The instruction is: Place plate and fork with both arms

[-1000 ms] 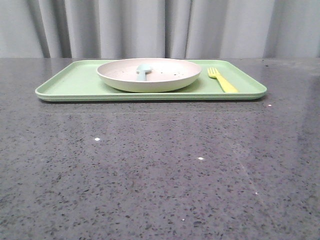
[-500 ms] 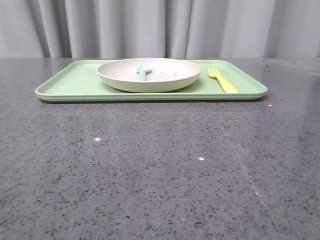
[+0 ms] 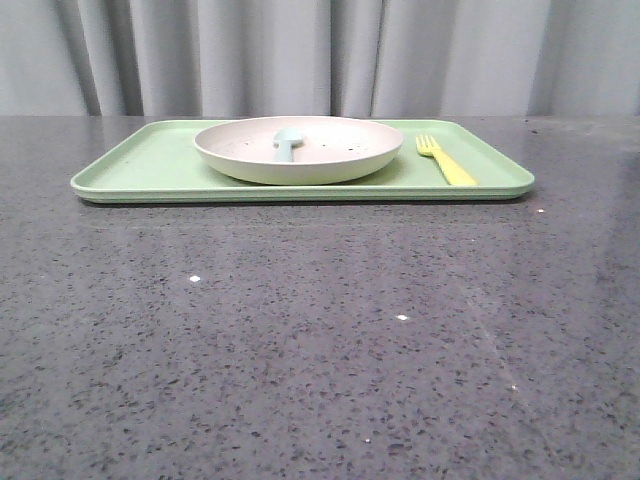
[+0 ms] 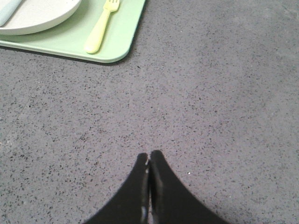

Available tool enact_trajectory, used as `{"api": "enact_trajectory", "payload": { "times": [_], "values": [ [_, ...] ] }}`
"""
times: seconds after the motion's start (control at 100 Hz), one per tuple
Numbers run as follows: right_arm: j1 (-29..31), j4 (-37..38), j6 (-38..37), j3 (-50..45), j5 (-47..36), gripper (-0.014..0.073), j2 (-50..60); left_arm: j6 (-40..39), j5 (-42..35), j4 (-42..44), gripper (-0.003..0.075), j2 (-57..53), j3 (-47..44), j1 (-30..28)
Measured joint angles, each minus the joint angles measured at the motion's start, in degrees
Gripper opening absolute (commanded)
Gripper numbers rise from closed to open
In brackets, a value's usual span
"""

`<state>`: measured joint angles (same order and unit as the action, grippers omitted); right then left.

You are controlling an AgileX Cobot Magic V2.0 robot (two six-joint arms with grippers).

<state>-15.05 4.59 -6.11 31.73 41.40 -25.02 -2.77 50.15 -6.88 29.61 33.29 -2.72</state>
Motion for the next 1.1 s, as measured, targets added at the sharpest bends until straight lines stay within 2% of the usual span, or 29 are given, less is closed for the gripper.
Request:
{"api": "enact_trajectory", "payload": {
  "times": [0.79,0.93,1.1],
  "values": [
    [0.0,0.0,-0.1,0.0,0.0,-0.0069,0.0,0.0,-0.6,0.2,-0.002,-0.1,-0.4,0.0],
    [0.0,0.0,-0.1,0.0,0.0,-0.0069,0.0,0.0,-10.5,0.7,-0.002,-2.7,-3.3,0.5],
    [0.0,0.0,-0.1,0.0,0.0,-0.0069,0.0,0.0,-24.6,1.4,-0.002,-10.2,-12.1,0.5]
  ]
}}
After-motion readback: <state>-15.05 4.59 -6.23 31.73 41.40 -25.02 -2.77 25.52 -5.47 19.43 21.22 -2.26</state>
